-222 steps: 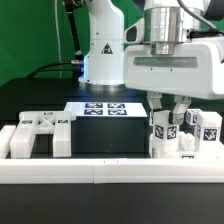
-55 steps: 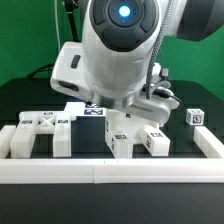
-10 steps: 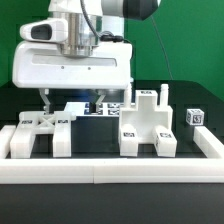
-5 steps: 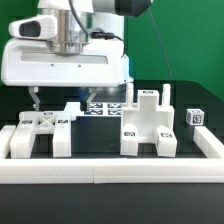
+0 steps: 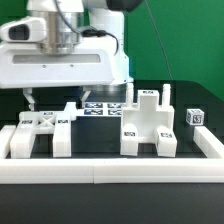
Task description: Assemble chair
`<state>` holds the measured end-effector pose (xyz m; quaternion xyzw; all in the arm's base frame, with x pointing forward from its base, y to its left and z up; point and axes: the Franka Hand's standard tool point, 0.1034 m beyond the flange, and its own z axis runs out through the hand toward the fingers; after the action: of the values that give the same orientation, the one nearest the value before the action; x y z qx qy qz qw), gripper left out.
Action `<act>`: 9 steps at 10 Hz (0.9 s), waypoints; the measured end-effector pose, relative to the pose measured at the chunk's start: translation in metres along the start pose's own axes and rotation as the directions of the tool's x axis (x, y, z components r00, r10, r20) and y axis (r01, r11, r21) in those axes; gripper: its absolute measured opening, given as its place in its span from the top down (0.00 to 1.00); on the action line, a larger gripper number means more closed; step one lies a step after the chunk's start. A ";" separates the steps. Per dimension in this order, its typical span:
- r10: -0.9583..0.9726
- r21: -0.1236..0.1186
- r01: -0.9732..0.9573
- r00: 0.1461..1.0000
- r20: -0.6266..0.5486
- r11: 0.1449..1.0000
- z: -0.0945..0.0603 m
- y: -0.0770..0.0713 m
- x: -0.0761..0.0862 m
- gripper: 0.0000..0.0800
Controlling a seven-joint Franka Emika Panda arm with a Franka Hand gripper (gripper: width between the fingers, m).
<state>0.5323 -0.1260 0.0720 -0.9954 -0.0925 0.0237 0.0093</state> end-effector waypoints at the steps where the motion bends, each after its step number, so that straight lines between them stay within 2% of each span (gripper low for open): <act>1: 0.006 0.006 -0.006 1.000 0.001 1.000 0.001 0.003 0.003 0.19; 3: 0.013 0.025 -0.013 1.000 0.016 1.000 0.003 -0.005 0.003 0.19; 9: 0.007 0.017 -0.008 1.000 0.011 1.000 0.007 -0.004 0.006 0.19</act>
Offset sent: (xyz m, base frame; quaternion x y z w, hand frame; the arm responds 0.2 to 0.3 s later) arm 0.0103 0.0232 -0.0046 0.0714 0.0052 0.0407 0.9966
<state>0.5367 -0.1212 0.0644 -0.9955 -0.0886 0.0302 0.0173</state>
